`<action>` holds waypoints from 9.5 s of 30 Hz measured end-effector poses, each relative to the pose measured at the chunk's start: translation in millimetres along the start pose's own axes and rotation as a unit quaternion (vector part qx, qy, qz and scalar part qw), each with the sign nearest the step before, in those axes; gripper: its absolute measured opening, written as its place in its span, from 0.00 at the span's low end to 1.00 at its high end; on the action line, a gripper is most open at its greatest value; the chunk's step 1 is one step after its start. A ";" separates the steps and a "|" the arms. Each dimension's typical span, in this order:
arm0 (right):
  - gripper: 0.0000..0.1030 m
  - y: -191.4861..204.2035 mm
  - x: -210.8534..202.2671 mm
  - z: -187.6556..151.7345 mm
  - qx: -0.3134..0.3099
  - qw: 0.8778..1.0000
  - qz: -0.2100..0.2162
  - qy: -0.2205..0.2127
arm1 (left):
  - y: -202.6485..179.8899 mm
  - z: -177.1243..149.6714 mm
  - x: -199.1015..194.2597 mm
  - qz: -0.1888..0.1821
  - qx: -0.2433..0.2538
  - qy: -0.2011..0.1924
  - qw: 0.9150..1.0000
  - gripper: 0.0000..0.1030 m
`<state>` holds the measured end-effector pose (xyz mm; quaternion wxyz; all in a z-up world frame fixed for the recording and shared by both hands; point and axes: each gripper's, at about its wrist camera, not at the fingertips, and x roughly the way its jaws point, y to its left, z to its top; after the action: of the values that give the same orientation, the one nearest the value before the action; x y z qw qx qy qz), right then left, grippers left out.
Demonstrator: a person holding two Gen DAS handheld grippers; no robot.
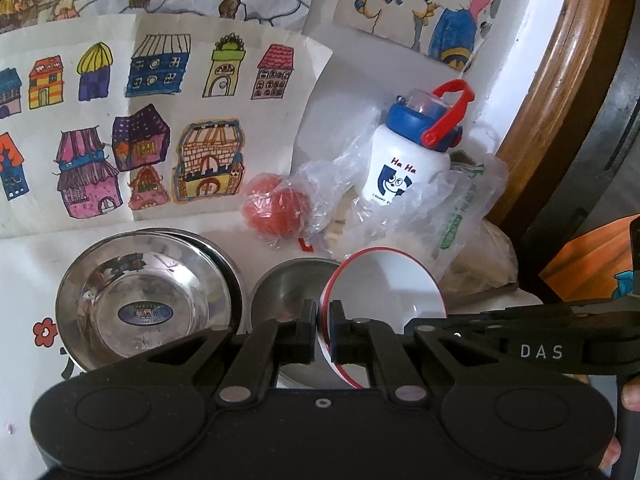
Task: Organize plates and bowls
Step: 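Lower the white bowl into the large steel bowl with both grippers, then open both grippers to release the white bowl inside the steel bowl, then move both tools toward the second white red-rimmed bowl, then close both grippers on the rim of the second white bowl, then hold the second white bowl with both grippers and begin lifting it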
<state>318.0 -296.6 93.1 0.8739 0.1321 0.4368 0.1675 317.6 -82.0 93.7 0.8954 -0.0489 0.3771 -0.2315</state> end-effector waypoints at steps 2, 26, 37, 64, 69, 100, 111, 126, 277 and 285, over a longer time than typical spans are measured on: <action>0.12 -2.1 3.8 1.5 0.001 1.000 -0.002 0.002 | 2.0 0.9 5.6 0.000 -0.002 0.004 1.000 0.05; 0.12 -5.3 45.3 16.8 -0.010 0.999 -0.019 0.047 | 23.4 5.2 51.0 0.010 -0.016 0.059 0.998 0.05; 0.12 -7.0 62.3 21.8 -0.014 0.997 -0.025 0.072 | 32.3 6.7 64.8 0.013 -0.018 0.084 0.996 0.05; 0.19 5.1 68.3 23.2 -0.045 0.995 -0.048 0.077 | 37.9 6.3 68.9 0.009 -0.037 0.097 0.995 0.06; 0.19 4.9 68.5 23.0 -0.045 0.995 -0.049 0.077 | 38.6 6.1 68.1 0.009 -0.042 0.096 0.994 0.06; 0.59 5.6 20.5 14.1 -0.030 0.999 -0.033 0.028 | 32.8 3.4 29.3 0.012 -0.062 0.045 0.997 0.45; 0.77 1.8 -20.7 -2.0 -0.017 0.999 -0.032 -0.007 | 26.7 -3.1 0.3 0.016 -0.070 0.010 0.997 0.74; 0.96 -21.9 -74.8 -39.6 0.007 0.998 -0.044 -0.045 | -10.8 -33.4 -22.0 0.000 -0.053 -0.004 0.999 0.93; 0.14 -88.7 -23.8 -59.3 0.034 0.999 -0.029 -0.006 | -69.7 -77.0 42.6 -0.006 -0.159 0.047 0.986 0.13; 0.14 -79.3 -32.4 -66.3 0.032 0.999 -0.029 -0.010 | -67.9 -82.0 32.1 -0.010 -0.157 0.043 0.987 0.12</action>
<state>260.3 -376.3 47.8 0.8779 0.1491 0.4372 0.1261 254.3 -149.7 32.2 0.8572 -0.1828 0.4464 -0.1800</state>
